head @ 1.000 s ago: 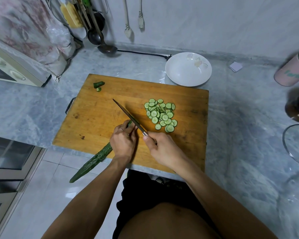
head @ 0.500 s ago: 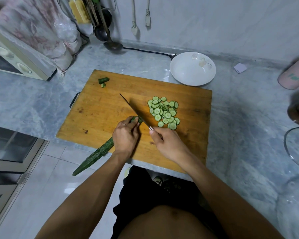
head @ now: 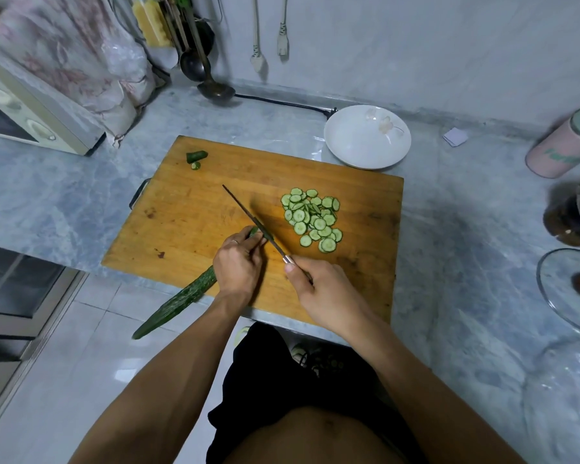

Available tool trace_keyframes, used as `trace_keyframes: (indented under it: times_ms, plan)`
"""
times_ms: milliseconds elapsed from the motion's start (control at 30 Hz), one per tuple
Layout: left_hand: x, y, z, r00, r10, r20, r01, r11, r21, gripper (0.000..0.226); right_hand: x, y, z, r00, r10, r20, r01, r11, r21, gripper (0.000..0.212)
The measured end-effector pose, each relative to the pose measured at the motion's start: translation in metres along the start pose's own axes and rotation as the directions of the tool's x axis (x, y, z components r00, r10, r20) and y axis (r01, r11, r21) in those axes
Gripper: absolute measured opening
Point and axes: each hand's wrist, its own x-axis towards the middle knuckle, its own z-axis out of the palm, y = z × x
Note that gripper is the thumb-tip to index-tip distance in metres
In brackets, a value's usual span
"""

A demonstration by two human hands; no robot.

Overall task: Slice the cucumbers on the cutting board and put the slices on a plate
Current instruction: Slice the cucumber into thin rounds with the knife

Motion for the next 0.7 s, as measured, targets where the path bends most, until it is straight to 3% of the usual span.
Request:
trace_keyframes:
  times_ms: [700]
  plan:
    - [0.002, -0.008, 0.007, 1.000, 0.025, 0.007, -0.025, 0.998, 0.051, 0.017, 0.026, 0.001, 0.007, 1.000, 0.017, 0.024, -0.017, 1.000, 0.000, 0.030]
